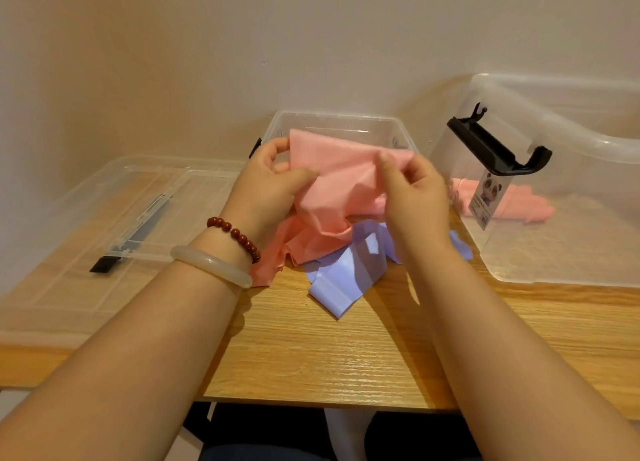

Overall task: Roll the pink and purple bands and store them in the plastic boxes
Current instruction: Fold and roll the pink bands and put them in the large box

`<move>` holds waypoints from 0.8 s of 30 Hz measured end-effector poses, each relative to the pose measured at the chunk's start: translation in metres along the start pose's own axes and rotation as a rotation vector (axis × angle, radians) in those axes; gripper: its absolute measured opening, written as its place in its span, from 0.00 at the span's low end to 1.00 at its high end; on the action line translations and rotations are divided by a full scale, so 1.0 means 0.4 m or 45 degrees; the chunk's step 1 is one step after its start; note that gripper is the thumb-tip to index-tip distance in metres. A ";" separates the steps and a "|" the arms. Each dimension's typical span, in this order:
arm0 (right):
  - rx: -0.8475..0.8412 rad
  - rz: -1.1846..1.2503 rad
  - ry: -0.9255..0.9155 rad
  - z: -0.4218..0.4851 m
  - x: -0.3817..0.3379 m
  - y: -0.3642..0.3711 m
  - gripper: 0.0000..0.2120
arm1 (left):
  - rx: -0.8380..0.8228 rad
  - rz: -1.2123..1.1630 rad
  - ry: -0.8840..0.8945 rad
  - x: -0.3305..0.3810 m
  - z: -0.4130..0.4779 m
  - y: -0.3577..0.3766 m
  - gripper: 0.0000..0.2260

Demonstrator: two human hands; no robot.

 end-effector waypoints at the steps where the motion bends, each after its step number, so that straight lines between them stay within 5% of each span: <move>1: 0.041 0.004 -0.040 0.011 -0.018 -0.013 0.10 | 0.030 0.027 0.026 0.012 0.005 -0.010 0.13; 6: 0.023 0.347 0.104 0.064 -0.068 0.004 0.04 | 0.255 0.193 0.227 0.102 0.036 -0.050 0.12; 11: 0.123 0.572 0.146 0.108 -0.117 -0.010 0.16 | 0.307 0.292 0.359 0.180 0.061 -0.044 0.03; 15: -0.074 0.488 0.141 0.117 -0.123 0.027 0.12 | -0.032 0.323 0.223 0.145 0.080 0.011 0.21; 17: -0.187 0.335 0.101 0.118 -0.116 0.050 0.21 | -0.075 0.378 0.246 0.144 0.074 0.022 0.28; 20: -0.147 0.174 -0.057 0.123 -0.135 0.043 0.30 | -0.040 0.381 0.298 0.162 0.076 0.020 0.30; 24: -0.022 0.425 -0.084 0.135 -0.165 0.006 0.27 | 0.062 0.404 0.418 0.210 0.090 -0.011 0.25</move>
Point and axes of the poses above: each hand's wrist, its own z-axis towards the middle knuckle, its own y-axis out of the palm, x = y × z, the point moved 10 cm from there along z, towards the middle knuckle, and after that the axes turned 1 degree about z, right-handed, at the moved point
